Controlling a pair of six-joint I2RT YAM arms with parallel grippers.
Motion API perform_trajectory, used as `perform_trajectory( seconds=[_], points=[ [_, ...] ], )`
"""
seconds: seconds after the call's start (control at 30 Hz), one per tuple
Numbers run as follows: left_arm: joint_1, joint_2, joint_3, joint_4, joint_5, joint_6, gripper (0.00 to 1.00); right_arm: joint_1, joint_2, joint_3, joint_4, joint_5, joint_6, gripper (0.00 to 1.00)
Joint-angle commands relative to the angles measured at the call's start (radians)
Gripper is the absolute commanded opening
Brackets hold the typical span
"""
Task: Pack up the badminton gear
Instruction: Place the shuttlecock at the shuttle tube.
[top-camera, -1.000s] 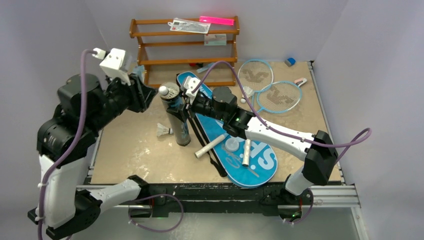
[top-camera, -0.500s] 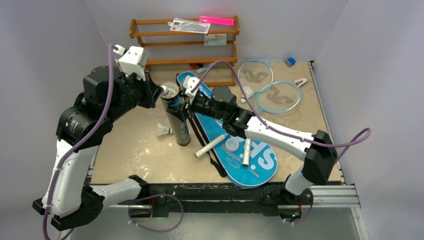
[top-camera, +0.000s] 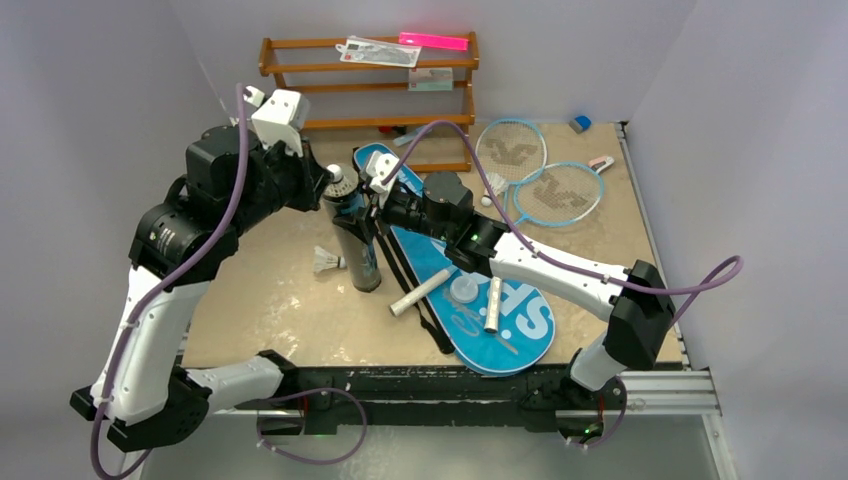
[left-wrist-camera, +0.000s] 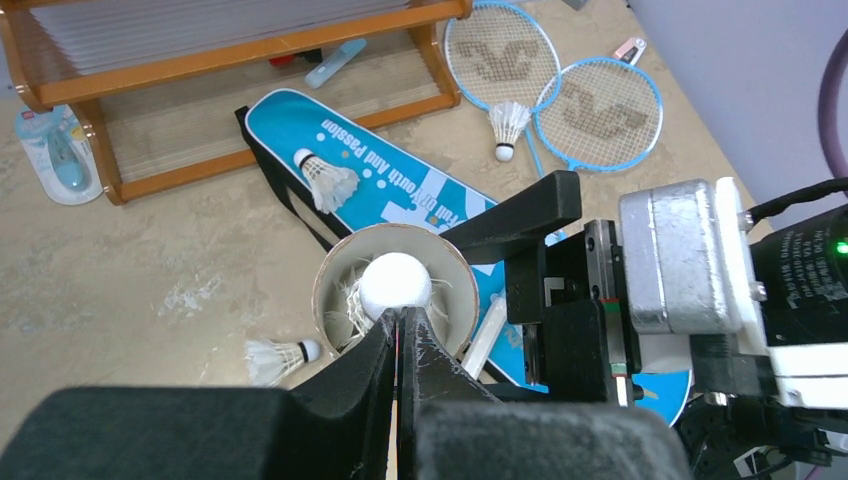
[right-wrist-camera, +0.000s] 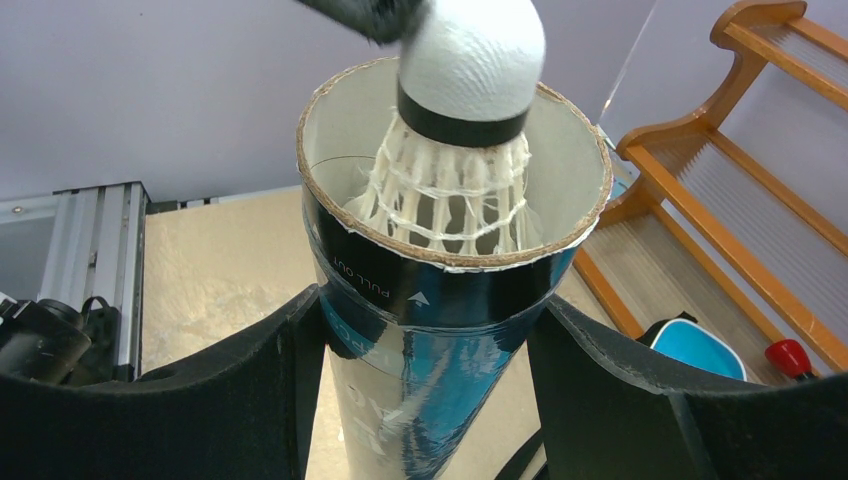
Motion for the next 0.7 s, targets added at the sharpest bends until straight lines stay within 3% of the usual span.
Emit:
perform_trajectory(
  seconds=[0.0, 0.23, 0.67],
  points=[
    [-0.002, 0.013, -0.021, 0.046, -0.012, 0.018, 0.0, 0.003, -0.012, 0.039, 0.003, -0.021, 0.002, 0.59],
    [-0.002, 0.023, 0.018, -0.014, -0.002, 0.008, 0.0, 0.002, -0.014, 0.039, -0.003, -0.016, 0.001, 0.59],
    [-0.002, 0.096, 0.167, 0.064, 0.005, 0.032, 0.0, 0.003, -0.008, 0.041, -0.004, -0.025, -0.001, 0.59]
  ],
)
